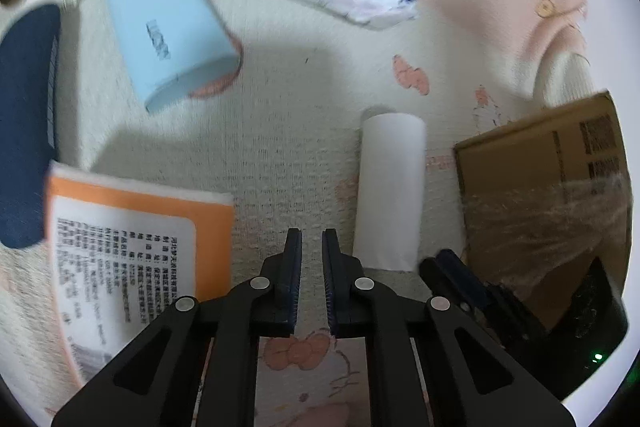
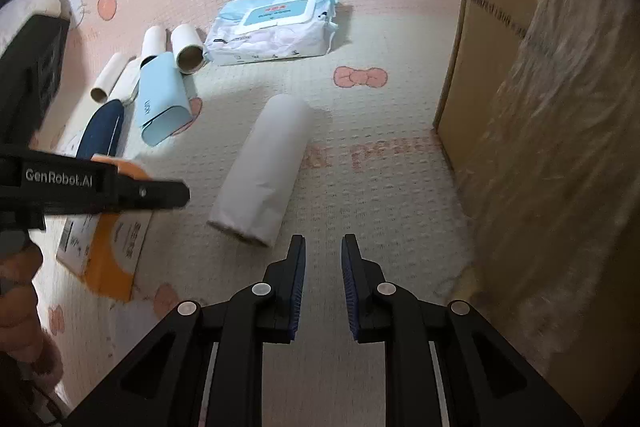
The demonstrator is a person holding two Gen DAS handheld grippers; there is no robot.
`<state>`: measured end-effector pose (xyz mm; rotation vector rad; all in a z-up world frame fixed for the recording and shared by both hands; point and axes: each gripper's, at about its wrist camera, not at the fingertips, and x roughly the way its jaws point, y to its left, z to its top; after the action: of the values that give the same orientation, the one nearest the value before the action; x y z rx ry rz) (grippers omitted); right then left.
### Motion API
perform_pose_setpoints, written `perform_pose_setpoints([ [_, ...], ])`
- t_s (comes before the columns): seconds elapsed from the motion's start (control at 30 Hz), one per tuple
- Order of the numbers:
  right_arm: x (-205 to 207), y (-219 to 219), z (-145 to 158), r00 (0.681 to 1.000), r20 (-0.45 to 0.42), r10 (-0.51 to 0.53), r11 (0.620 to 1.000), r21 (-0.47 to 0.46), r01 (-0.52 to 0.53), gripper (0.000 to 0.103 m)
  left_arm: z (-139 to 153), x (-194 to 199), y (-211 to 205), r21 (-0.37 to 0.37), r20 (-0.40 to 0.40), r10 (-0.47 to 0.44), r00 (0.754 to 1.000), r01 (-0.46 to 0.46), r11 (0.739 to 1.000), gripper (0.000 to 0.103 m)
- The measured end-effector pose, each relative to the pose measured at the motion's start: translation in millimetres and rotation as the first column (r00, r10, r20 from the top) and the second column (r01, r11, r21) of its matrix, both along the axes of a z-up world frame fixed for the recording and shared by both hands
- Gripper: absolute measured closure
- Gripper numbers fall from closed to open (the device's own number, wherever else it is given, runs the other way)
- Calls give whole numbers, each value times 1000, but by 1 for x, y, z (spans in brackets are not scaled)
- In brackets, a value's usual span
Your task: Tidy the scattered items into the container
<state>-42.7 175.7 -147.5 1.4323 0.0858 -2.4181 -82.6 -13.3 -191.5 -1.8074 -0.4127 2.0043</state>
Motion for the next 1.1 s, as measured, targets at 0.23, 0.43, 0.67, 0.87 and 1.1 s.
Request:
perform_pose_setpoints([
  [0.23,-15,-8,-12,998,50,45,997,-58,-42,88,3,-25,30,-17,10,-134,991,134,991,94],
  [0.43,-19,-18,-14,996,66,58,995,-80,-53,88,3,-51,51,-60,-29,-228,973,227,972,96],
  [0.67,-26,-28,-13,996,49,70,996,-64,-67,88,7,-72,51,-45,-34,-192,981,190,981,95],
  [0.87,-30,-5,1,999,33,27,999,20,-28,85,23,-57,27,-35,-73,-96,993,94,995,76],
  [1.1,-49,0,16,999,-29,16,999,41,-14,54,24,-27,17,-48,-47,-17,999,14,999,64],
])
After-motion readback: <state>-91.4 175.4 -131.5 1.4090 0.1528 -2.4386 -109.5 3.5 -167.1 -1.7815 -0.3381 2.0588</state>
